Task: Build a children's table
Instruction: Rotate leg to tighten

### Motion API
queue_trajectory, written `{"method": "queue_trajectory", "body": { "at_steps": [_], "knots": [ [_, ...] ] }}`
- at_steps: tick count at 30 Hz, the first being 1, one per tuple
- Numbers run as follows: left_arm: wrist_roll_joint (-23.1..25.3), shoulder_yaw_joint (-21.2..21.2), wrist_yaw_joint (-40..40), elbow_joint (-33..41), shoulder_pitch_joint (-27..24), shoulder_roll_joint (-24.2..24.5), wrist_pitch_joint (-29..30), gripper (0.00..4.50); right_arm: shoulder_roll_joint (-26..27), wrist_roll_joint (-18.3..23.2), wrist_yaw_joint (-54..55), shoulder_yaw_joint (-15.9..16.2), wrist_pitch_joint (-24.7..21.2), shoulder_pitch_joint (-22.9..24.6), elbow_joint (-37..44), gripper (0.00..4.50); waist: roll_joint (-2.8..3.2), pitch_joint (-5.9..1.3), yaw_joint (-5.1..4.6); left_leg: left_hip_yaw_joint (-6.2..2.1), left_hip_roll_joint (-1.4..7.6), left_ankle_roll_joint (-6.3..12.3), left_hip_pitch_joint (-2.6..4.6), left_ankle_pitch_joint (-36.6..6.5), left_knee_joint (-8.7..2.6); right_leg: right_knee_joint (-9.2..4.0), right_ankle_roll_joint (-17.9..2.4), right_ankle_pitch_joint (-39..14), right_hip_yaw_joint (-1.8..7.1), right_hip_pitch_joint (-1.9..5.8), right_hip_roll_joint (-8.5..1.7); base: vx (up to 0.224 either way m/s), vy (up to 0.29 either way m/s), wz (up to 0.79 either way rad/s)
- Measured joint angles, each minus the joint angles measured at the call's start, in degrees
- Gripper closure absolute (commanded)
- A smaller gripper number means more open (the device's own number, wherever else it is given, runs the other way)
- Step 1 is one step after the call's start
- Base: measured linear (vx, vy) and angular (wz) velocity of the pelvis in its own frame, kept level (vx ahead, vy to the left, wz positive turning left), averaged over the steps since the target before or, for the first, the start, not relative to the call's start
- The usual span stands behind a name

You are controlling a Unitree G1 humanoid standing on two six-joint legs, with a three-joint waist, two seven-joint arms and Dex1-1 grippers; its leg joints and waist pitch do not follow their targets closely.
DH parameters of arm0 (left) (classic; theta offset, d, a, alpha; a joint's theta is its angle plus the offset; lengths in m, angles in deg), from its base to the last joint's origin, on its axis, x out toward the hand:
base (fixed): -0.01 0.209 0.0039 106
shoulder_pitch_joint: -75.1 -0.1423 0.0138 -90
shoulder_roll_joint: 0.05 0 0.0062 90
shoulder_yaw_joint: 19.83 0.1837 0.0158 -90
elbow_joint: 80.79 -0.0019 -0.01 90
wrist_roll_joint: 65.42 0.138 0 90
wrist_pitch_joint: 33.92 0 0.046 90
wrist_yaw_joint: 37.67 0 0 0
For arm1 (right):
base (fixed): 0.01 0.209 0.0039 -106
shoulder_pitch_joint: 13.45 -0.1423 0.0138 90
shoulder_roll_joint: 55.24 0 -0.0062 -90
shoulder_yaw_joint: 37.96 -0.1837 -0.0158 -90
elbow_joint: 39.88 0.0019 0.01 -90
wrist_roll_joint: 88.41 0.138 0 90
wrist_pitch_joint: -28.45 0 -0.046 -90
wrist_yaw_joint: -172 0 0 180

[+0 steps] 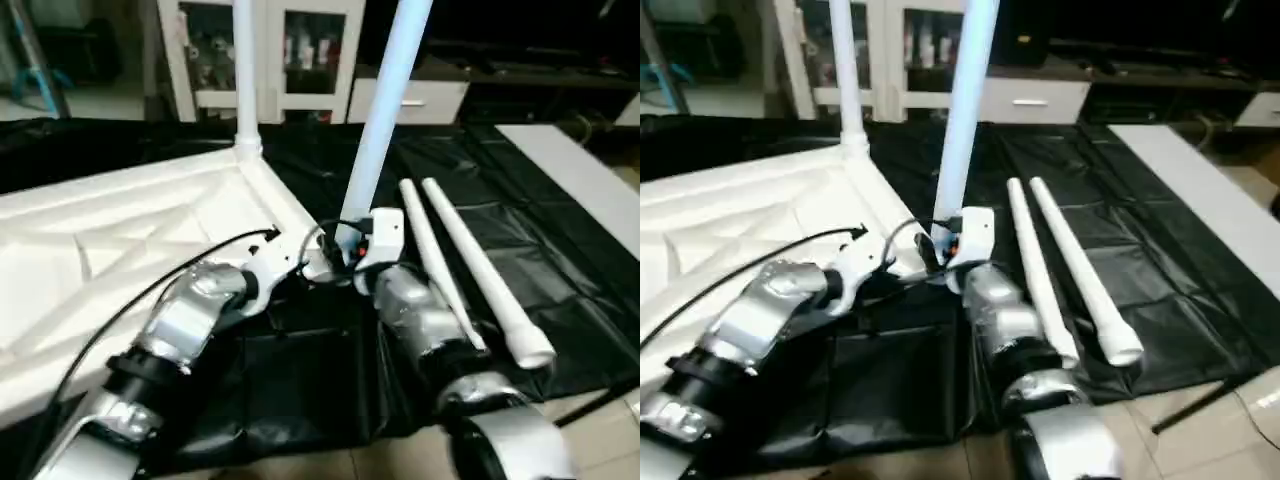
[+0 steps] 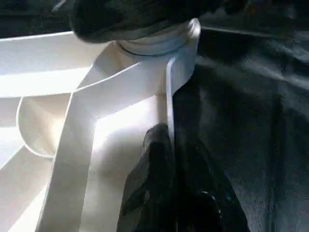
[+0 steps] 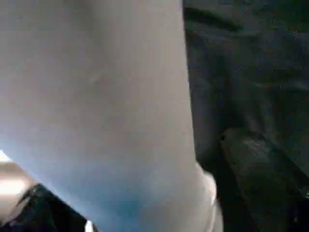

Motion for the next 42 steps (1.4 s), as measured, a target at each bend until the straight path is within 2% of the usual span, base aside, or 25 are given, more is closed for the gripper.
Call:
{"method": "queue_trajectory", "body": {
  "at_steps": [2,4,6,9,13,17,20,28,36,38,40,42],
  "knots": [
    [-0.53,0.33,-2.29,0.89,-0.39,1.37,-1.10,4.50,-3.75,-0.49,-6.69,2.69,0.02,1.01,3.31,0.05,0.01,0.00,1.02,0.21,0.06,-0.03,-0.10,0.01,-0.44,0.57,-0.08,-0.31,0.13,-0.36,0.04,0.076,-0.044,0.10],
    [-0.91,0.74,-4.68,1.99,-0.50,2.82,-1.38,4.50,-7.03,-1.78,-12.03,4.83,0.73,1.39,6.16,0.05,0.02,-0.01,1.31,0.24,0.13,-0.28,-0.22,0.17,-0.48,0.99,-0.27,-0.75,0.07,-0.61,0.10,0.073,-0.031,0.03],
    [-1.89,1.48,-7.23,3.19,-0.74,3.90,-1.33,4.50,-10.60,-3.49,-17.96,6.78,3.44,1.76,8.59,0.05,-0.03,-0.04,1.28,0.24,0.15,-0.47,-0.48,0.35,0.07,1.61,-0.30,-1.43,0.07,-0.82,0.14,0.056,0.006,-0.01],
    [-2.88,2.46,-10.71,5.22,-1.45,5.63,-1.50,4.50,-13.42,-3.75,-25.49,7.65,5.84,3.49,10.99,0.05,-0.16,-0.14,1.30,0.21,0.15,-0.11,-0.62,0.12,0.27,1.58,-0.28,-1.68,0.08,-0.79,0.12,0.054,0.018,0.02],
    [-3.71,3.58,-15.54,7.25,-2.03,7.95,-1.30,4.50,-16.92,-1.46,-34.57,9.38,3.58,5.48,14.32,0.05,-0.25,-0.19,1.41,0.21,0.09,0.17,-0.60,-0.05,0.46,1.45,-0.43,-1.78,0.14,-0.54,0.05,0.000,0.000,0.00],
    [-3.71,4.63,-16.97,7.56,-2.19,8.20,-1.27,4.50,-18.85,-1.38,-39.07,9.59,3.08,6.56,14.98,0.05,-0.29,-0.20,1.22,0.18,0.10,0.16,-0.32,-0.06,0.67,1.49,-0.43,-1.77,0.21,-0.16,0.00,0.000,0.000,0.00],
    [-3.71,5.26,-18.01,7.58,-2.33,8.65,-1.22,4.50,-19.72,-1.02,-41.49,9.47,1.22,7.86,16.09,0.05,-0.31,-0.19,1.17,-0.02,0.10,0.14,0.28,-0.07,0.59,1.49,-0.24,-1.88,0.25,0.36,0.00,0.000,0.000,0.00],
    [-3.69,5.27,-19.08,7.74,-2.40,9.17,-1.15,4.50,-20.82,-0.73,-44.61,9.71,-0.14,8.61,16.83,0.05,-0.32,-0.21,1.06,-0.08,0.09,0.13,0.31,-0.06,0.40,1.59,-0.37,-1.78,0.23,0.35,0.02,0.000,0.000,0.00],
    [-3.63,5.31,-19.43,7.87,-2.40,9.02,-1.16,4.50,-18.91,-1.55,-44.78,10.01,0.36,8.59,16.44,0.05,-0.33,-0.24,1.19,-0.07,0.08,0.12,0.28,-0.05,0.38,1.56,-0.34,-1.80,0.24,0.35,0.02,0.000,0.000,0.00],
    [-3.48,5.31,-19.39,7.83,-2.36,8.94,-1.16,4.50,-18.02,-2.04,-44.65,10.47,0.95,8.48,15.66,0.29,-0.33,-0.24,1.18,-0.07,0.08,0.12,0.29,-0.05,0.38,1.56,-0.34,-1.79,0.24,0.35,0.02,0.000,0.000,0.00],
    [-3.43,5.31,-19.34,7.75,-2.34,8.78,-1.17,4.50,-17.75,-2.53,-44.61,10.98,1.31,8.42,14.92,0.29,-0.33,-0.24,1.23,-0.07,0.08,0.12,0.27,-0.05,0.38,1.56,-0.34,-1.80,0.24,0.35,0.02,0.000,0.000,0.00],
    [-3.44,5.31,-19.34,7.71,-2.32,8.75,-1.18,4.50,-17.76,-2.63,-44.58,11.04,1.43,8.40,14.69,0.62,-0.34,-0.25,1.27,-0.07,0.08,0.12,0.27,-0.05,0.38,1.56,-0.34,-1.80,0.25,0.36,0.02,0.000,0.000,0.00]
  ]
}}
